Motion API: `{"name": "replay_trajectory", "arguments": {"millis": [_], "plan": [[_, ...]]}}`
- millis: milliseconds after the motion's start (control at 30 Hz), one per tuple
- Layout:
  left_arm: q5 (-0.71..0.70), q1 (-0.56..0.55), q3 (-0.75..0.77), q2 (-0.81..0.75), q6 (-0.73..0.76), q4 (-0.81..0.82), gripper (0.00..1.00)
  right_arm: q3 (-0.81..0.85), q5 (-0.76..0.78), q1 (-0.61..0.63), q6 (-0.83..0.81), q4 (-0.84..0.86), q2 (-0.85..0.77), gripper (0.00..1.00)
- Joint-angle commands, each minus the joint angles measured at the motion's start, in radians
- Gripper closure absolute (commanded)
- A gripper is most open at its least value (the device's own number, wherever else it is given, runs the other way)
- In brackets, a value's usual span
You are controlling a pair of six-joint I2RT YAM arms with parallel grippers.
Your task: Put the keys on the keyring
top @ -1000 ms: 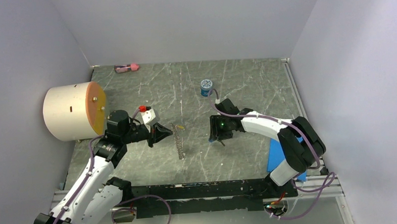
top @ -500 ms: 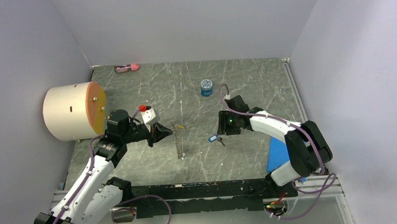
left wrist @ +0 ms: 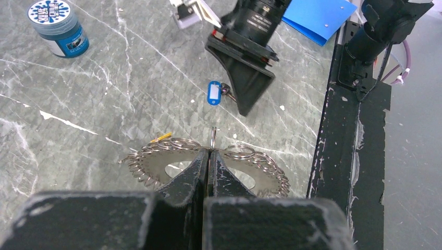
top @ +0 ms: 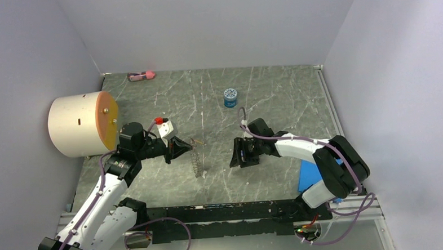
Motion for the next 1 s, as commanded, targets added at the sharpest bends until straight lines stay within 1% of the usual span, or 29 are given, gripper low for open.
{"name": "replay_trajectory", "arguments": {"millis": [0,133,333,433,600,733,867,967], "plan": [[0.024,0.006,0.048,-0.001,0.014,0.034,0.97,-0.003,-0.051,0.067,0.053,0.023,-0.068,0.4],[0.024,0.007,0.047,0.0,0.015,0.032,0.97,0.034,0.034,0.063,0.0,-0.03,-0.121,0.38],[0.026,0.007,0.049,0.006,0.018,0.028,0.98,0.097,0.14,0.019,-0.113,-0.12,-0.113,0.38],[0.026,0.007,0.05,0.01,0.019,0.027,0.97,0.147,0.228,0.019,-0.172,-0.179,-0.079,0.41],[0.026,0.007,0.049,0.009,0.019,0.027,0.97,0.232,0.34,0.029,-0.22,-0.255,0.001,0.48],[0.028,0.008,0.05,0.013,0.019,0.026,0.98,0.262,0.392,0.054,-0.237,-0.264,0.044,0.5],[0.028,0.007,0.05,0.013,0.02,0.024,0.97,0.288,0.4,0.062,-0.234,-0.267,0.085,0.52],[0.03,0.007,0.05,0.013,0.02,0.024,0.97,0.299,0.406,0.068,-0.225,-0.268,0.108,0.55]]}}
